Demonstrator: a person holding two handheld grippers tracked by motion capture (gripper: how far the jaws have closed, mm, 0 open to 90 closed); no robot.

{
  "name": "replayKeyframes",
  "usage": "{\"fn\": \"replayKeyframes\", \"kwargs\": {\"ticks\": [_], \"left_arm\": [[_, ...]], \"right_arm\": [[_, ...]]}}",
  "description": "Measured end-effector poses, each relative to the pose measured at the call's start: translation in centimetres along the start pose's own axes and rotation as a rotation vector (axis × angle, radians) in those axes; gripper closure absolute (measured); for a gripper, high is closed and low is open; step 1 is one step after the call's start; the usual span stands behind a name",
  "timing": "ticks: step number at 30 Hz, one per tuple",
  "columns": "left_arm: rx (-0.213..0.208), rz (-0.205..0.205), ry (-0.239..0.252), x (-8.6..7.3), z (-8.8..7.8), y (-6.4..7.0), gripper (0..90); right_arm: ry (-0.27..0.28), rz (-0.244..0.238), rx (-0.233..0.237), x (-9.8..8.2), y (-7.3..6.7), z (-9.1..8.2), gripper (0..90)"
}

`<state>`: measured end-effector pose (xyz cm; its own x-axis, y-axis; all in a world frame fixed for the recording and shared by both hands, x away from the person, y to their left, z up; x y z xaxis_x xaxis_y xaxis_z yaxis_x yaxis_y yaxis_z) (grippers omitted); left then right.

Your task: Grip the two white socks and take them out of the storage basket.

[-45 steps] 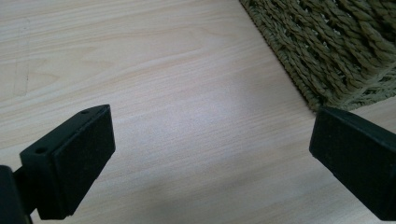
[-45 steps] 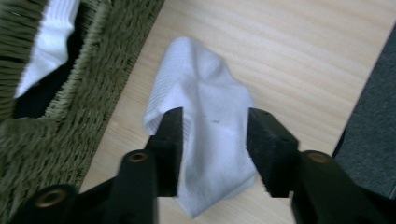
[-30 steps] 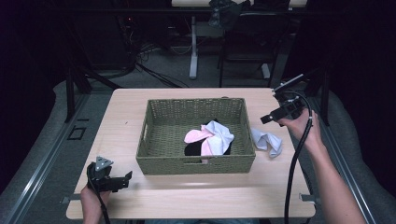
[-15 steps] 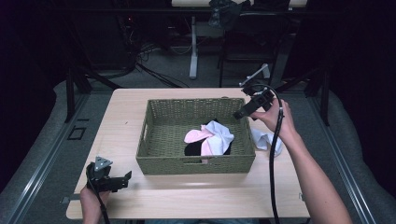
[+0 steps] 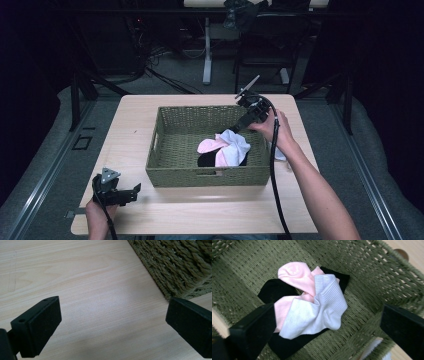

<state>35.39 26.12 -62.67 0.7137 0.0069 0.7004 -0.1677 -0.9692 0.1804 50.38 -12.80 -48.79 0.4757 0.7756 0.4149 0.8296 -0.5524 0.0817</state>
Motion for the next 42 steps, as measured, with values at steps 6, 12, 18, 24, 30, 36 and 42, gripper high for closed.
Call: {"fn": "replayKeyframes", "kwargs": {"ticks": [6,12,18,24,30,36,42], "left_arm": [[0.0,0.001,0.001,0.0,0.0,0.0,0.3],[-0.001,0.0,0.0,0.0,0.0,0.0,0.3],[-0.002,0.0,0.0,0.0,0.0,0.0,0.3],[-0.001,0.0,0.0,0.0,0.0,0.0,0.3],[-0.002,0.001,-0.001,0.0,0.0,0.0,0.3],[-0.003,0.001,0.0,0.0,0.0,0.0,0.3],[-0.005,-0.001,0.0,0.0,0.0,0.0,0.3]], "right_arm": [[-0.036,0.007,0.02,-0.2,-0.2,2.3,0.0],[-0.063,0.016,0.042,-0.5,-0.5,4.3,5.8],[-0.086,0.036,0.052,-0.8,-0.7,6.2,14.4],[-0.131,0.027,0.077,-1.3,-1.2,7.9,30.2],[-0.153,0.043,0.097,-1.4,-1.2,8.8,36.4],[-0.172,0.058,0.103,-1.6,-1.1,9.8,44.6],[-0.215,0.066,0.11,-2.0,-1.1,10.4,65.6]]}}
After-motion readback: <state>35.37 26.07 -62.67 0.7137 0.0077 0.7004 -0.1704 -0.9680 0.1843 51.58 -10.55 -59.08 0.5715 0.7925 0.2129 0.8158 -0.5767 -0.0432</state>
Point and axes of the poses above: each handheld gripper's, and its own axes: z roughly forward along the jaws, x roughly out of its top, y roughly to its right, the point moved 9 cm from there along z, roughly forward along the jaws, and after that the axes turned 14 degrees about -z, right-handed, at the moved point
